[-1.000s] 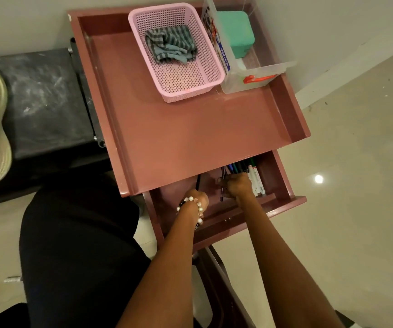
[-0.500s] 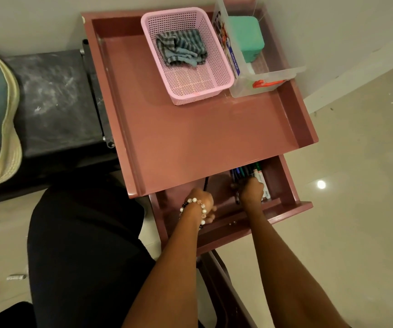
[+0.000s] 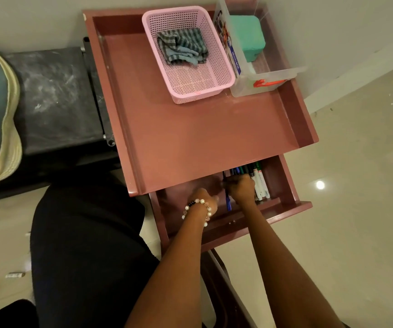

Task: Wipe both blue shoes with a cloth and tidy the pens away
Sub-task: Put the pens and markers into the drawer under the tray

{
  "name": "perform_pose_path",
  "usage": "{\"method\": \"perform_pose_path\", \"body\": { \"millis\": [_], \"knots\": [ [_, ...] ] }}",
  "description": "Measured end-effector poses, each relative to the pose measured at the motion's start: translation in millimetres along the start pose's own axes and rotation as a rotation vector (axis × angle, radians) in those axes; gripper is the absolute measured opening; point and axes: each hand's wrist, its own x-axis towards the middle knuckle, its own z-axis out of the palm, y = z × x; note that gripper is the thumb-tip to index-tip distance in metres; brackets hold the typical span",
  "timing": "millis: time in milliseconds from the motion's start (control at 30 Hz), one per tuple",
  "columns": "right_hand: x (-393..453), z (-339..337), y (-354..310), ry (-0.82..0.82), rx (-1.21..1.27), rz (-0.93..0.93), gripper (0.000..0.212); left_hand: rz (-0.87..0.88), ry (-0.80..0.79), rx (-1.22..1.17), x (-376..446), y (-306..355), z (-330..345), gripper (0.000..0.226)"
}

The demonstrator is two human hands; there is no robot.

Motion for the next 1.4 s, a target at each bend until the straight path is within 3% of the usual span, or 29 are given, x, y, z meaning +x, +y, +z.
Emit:
{"method": "perform_pose_path", "body": {
  "millis": [167, 400, 633, 733, 833, 967, 1033, 1133, 1200, 1400],
  "knots": [
    [10, 16, 13, 0.11, -0.294, 0.044, 0.024, 0.004, 0.064, -0.028, 12, -5, -5, 0.034],
    [4, 8, 12, 0.208, -0.282, -0.006, 0.022, 0.014, 0.063, -0.024, 15, -6, -9, 0.036],
    [-44, -19, 0, 0.228, 0.1, -0.152, 0.015, 0.092, 0.075, -0.071, -18, 11, -27, 0.028],
    [-89, -31, -19, 0.305, 0.32, -0.227, 0.011, 0.159, 0.072, -0.25, -59, 22, -40, 0.015],
    [-123, -30, -51, 0.311, 0.52, -0.306, 0.008, 0.335, 0.154, -0.456, -103, 25, -69, 0.012],
    [-182, -14, -137, 0.129, 0.778, -0.463, 0.01, 0.612, 0.412, -0.807, -182, -16, -143, 0.021],
    [-221, 5, -191, -0.027, 0.809, -0.619, 0.005, 0.643, 0.567, -0.973, -213, -62, -185, 0.019],
    [-278, 62, -260, -0.337, 0.656, -0.853, 0.005, 0.546, 0.808, -1.174, -233, -151, -245, 0.016],
    [-306, 120, -289, -0.522, 0.446, -0.911, 0.01, 0.426, 0.912, -1.255, -232, -215, -272, 0.016],
    [-319, 320, -288, -0.79, -0.148, -0.781, 0.017, 0.062, 1.034, -1.395, -183, -387, -308, 0.022]
  ]
}}
